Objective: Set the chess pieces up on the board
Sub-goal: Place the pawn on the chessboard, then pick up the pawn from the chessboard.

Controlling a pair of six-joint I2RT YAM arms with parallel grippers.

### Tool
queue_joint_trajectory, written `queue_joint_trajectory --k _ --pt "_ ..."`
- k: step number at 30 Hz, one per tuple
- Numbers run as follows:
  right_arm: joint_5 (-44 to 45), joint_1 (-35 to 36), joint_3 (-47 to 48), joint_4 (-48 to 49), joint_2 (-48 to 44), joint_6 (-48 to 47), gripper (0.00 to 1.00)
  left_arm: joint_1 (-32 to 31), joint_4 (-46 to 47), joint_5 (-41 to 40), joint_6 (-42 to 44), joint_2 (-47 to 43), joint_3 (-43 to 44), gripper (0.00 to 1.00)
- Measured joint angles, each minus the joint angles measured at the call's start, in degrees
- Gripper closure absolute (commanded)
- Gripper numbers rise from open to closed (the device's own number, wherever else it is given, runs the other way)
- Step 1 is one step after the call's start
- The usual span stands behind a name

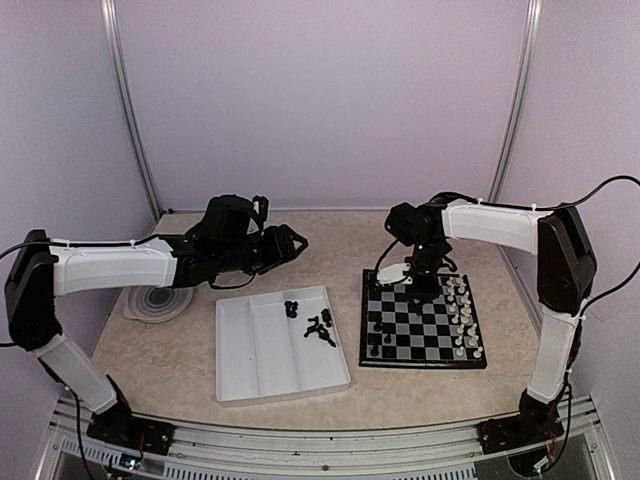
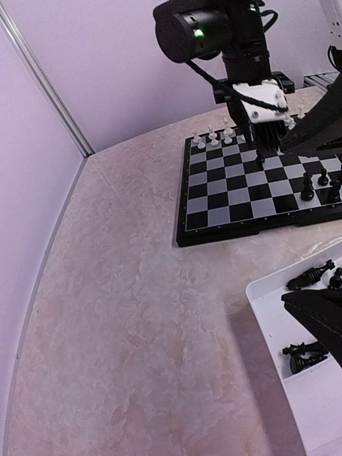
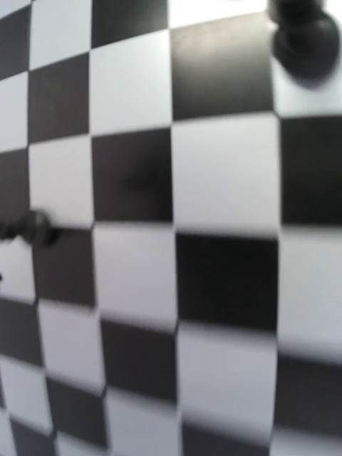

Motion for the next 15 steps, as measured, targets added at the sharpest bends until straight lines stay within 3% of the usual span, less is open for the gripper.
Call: queue_joint_trajectory --k 7,15 --pt "-11.8 -7.4 -7.0 8.8 -9.2 3.5 0.62 -0.2 -0.3 1.3 2.4 0.1 1.1 0.36" --pt "-16.3 -8.2 -16.3 15.1 -10.5 7.1 0.63 -1.7 -1.1 1.6 4.2 0.2 4.0 0.36"
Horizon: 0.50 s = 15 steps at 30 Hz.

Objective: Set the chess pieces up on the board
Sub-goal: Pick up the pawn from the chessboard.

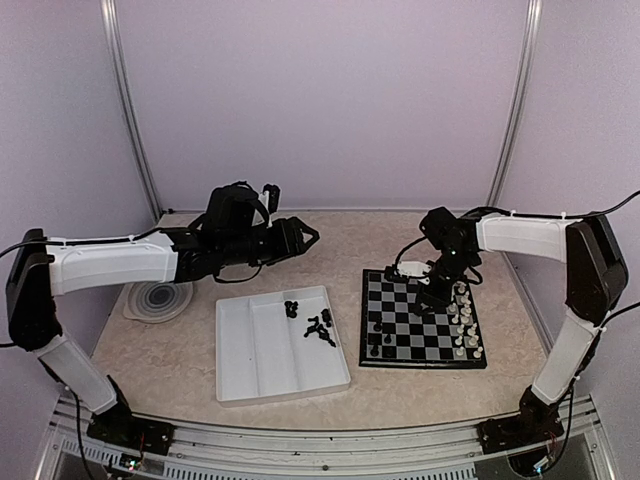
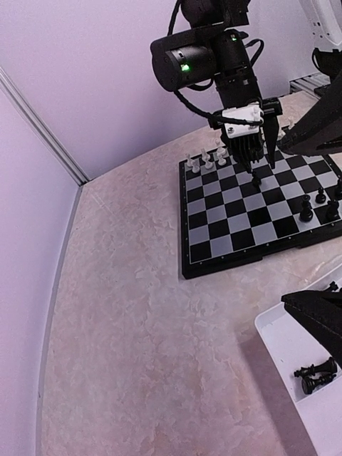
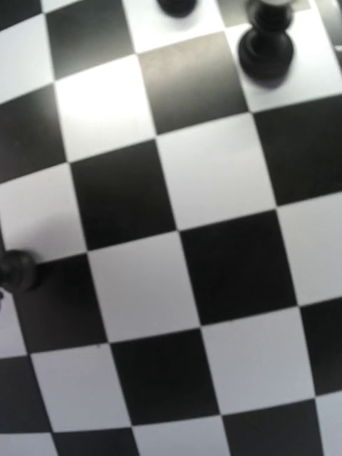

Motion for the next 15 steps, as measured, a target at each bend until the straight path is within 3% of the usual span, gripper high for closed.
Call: queue_joint_trajectory --k 15 --pt "0.4 -1.0 -1.1 4.7 1.4 2.6 0.70 -0.5 -0.7 0.0 0.4 0.7 0.2 0.36"
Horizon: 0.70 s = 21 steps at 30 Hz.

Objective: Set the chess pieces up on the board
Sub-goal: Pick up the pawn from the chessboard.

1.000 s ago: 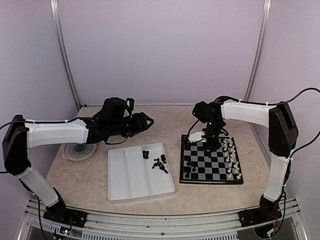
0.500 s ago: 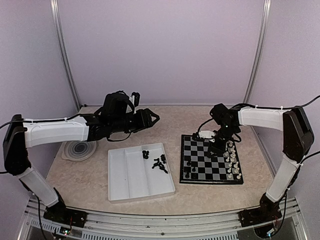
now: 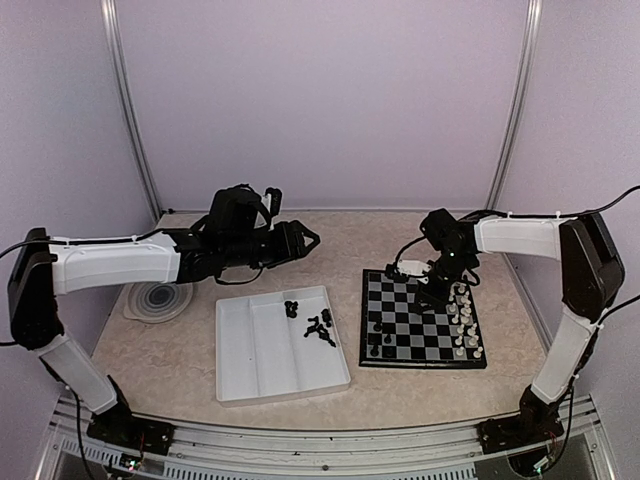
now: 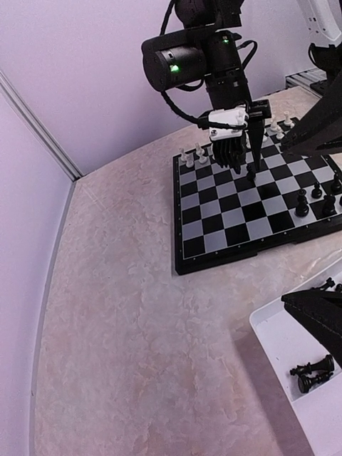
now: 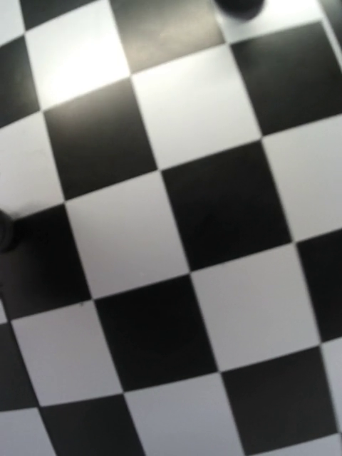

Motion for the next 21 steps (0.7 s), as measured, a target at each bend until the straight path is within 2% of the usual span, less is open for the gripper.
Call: queue_joint_trajectory --k 6,11,17,21 --pt "0.9 -0.4 0.0 -0.2 0.4 0.1 0.81 0.0 -0.2 0.1 0.1 0.5 0.0 0.36" --pt "1.1 -0.4 0.0 -0.5 1.0 0.3 0.84 0.0 -0.2 0.5 0.2 0.8 0.0 0.36" --pt "1.0 -0.4 0.2 -1.0 2.1 0.5 0.97 0.0 -0.5 0.9 0.2 0.9 0.0 0.37" --pt "0.5 -0.4 0.9 -1.8 2.3 0.9 1.00 0.0 -0.7 0.9 0.2 0.9 0.0 0.37"
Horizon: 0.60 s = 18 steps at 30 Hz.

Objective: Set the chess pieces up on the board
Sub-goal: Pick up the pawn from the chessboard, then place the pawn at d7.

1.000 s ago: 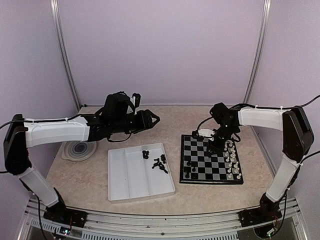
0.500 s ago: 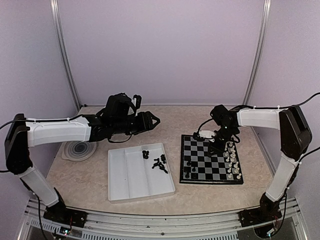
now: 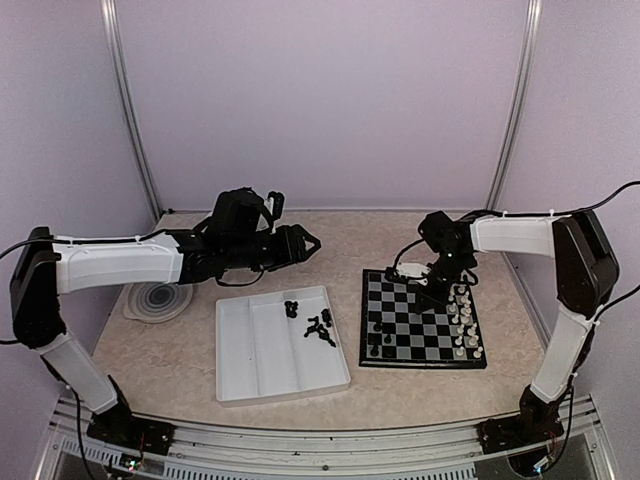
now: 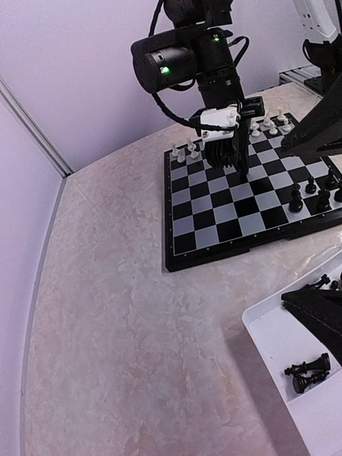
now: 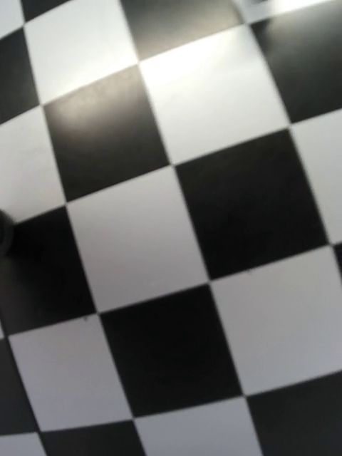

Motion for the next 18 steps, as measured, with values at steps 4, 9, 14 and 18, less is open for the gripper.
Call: queue_joint_trajectory --k 4,9,14,18 --pt "-1.4 0.1 1.7 -0.7 0.1 0.5 1.00 0.0 -0.1 0.0 0.0 0.0 0.0 0.37" --pt "-2.9 1.1 4.6 -0.9 0.5 1.1 1.00 0.0 -0.1 0.0 0.0 0.0 0.0 0.37" --pt "-3.8 3.9 5.5 -0.9 1.9 1.9 1.00 0.0 -0.3 0.0 0.0 0.0 0.0 0.37" --pt "-3.9 5.4 6.2 -0.9 3.1 2.3 1.00 0.0 -0.4 0.0 0.0 0.0 0.0 0.37"
